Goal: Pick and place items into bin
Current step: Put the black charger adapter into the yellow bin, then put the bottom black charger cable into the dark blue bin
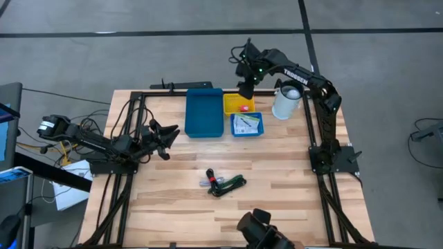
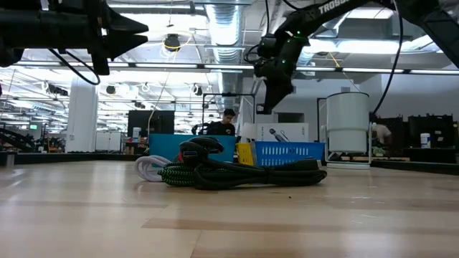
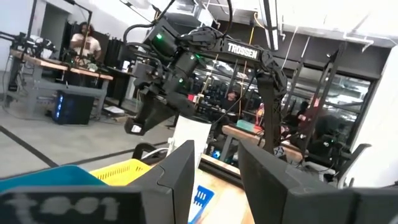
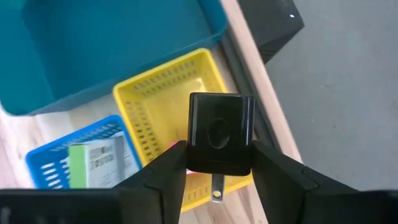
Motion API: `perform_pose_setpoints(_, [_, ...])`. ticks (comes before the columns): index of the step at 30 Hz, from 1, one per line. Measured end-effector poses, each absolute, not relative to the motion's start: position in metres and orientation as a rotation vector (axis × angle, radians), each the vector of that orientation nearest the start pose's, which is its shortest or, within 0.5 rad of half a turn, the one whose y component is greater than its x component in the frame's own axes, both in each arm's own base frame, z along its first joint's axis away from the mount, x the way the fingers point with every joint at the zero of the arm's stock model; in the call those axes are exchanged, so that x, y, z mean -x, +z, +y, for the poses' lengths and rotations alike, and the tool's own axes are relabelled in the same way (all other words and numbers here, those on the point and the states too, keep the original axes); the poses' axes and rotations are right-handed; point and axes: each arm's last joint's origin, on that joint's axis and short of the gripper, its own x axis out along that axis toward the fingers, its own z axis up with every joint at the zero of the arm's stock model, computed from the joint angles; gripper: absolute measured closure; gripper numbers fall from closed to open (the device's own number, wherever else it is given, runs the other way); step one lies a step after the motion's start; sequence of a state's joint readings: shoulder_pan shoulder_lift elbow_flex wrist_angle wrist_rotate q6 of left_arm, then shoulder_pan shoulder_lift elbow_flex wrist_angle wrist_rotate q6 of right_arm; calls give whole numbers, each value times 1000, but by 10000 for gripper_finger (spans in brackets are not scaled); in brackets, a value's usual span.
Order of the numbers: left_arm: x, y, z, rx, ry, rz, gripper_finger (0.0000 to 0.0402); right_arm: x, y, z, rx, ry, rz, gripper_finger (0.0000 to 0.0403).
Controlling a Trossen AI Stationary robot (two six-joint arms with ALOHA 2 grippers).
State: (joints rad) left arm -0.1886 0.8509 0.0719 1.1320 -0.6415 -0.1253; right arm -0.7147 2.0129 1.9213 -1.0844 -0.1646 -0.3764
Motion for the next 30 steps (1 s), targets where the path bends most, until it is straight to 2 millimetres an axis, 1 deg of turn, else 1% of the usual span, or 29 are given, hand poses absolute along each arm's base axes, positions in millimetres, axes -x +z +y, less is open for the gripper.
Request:
perform_pose_setpoints(5, [-148, 204, -11, 263, 428, -353, 290, -321, 290, -269, -130, -217, 1144, 234])
perform_pose_setpoints(10, [-148, 204, -11, 217, 436, -343, 290, -324, 290, -266, -88, -181, 1146, 241])
perform_pose_setpoints(13, [-148, 204, -11, 188, 440, -336, 290, -326, 290, -268, -87, -183, 1111, 244])
perform_pose_setpoints(20, [-149, 203, -11, 68, 457, -299, 290, -318, 289, -277, -112, -200, 1112, 229])
perform_pose_setpoints(25, [-148, 206, -11, 13, 463, -314, 290, -320, 277, -271, -127, -174, 1143, 221])
perform_pose_setpoints(30, [-146, 209, -11, -32, 475, -335, 290, -326, 260, -260, -130, -137, 1177, 226])
